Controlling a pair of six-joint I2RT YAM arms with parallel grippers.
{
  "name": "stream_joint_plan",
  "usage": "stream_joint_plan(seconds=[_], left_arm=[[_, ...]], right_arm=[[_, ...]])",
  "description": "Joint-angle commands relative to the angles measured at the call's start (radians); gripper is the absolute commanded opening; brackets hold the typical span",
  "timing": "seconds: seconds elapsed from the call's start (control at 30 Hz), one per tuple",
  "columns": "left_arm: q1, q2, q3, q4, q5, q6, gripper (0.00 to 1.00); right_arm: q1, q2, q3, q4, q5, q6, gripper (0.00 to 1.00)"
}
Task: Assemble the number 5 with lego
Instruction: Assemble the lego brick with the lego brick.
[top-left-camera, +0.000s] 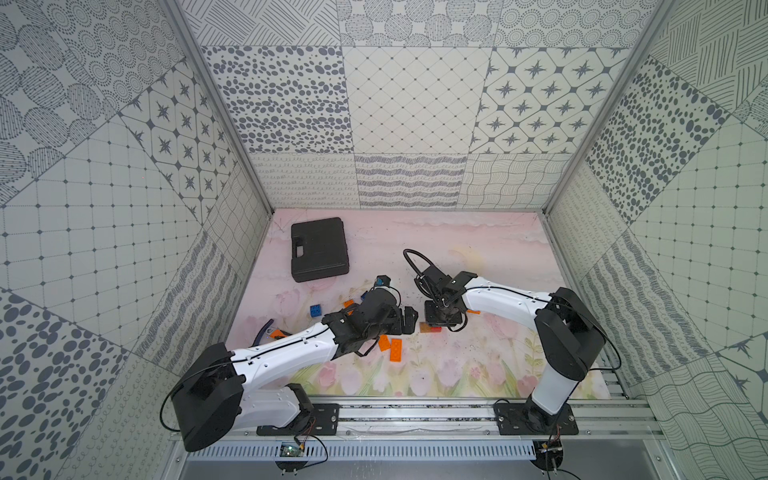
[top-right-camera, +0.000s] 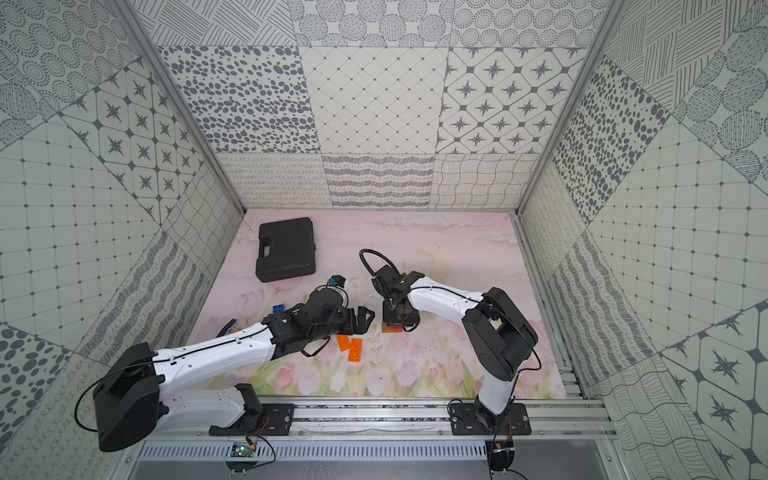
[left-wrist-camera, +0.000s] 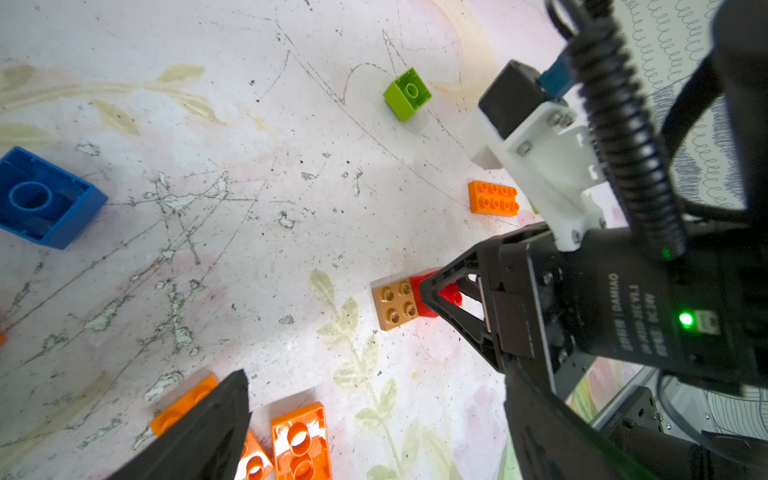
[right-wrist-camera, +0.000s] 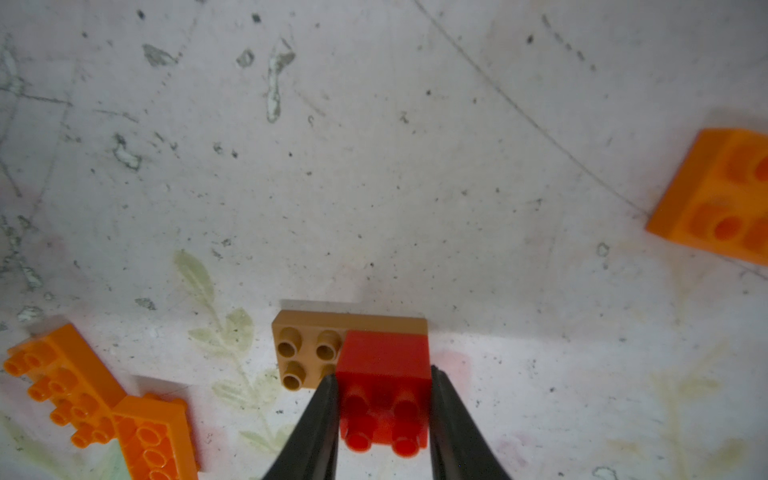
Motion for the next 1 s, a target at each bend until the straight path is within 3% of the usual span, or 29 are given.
stream_joint_plan(seconds=[0.0,0.17,0.33,0.47,0.73,0.97], left_arm=[[-0.004,0.003,0.003,0.038,-0.01,0.02,0.99],[-0.004,0.002,0.008,0.04,-0.006,0.036,0.99],[-0.005,0.007,0.019,0.038,0.002,0.054,0.99],[-0.004,0.026,0.043,0.032,0.023,0.067,0.99],[-0.01,0.12,0.131,0.02,0.109,0.091,0.99],[-0.047,0.229,0.225,-0.041,0.124,0.108,0.99]], right_arm=[[-0.006,0.068,-0.035,-0.014,0.016,-0.016,0.4],[-0.007,0.005,0.011,-0.048,0.029,-0.029,0.51],[-0.017,-0.101,0.03,-0.05,0.065,-0.035,0.7],[-0.054,-0.181,-0.001,-0.027,0.105,-0.038,0.78],[-0.274,-0.293,-0.167,0.05,0.035,-0.074,0.88],[-0.381,-0.282,-0.208,0.076,-0.009,-0.137,0.94]])
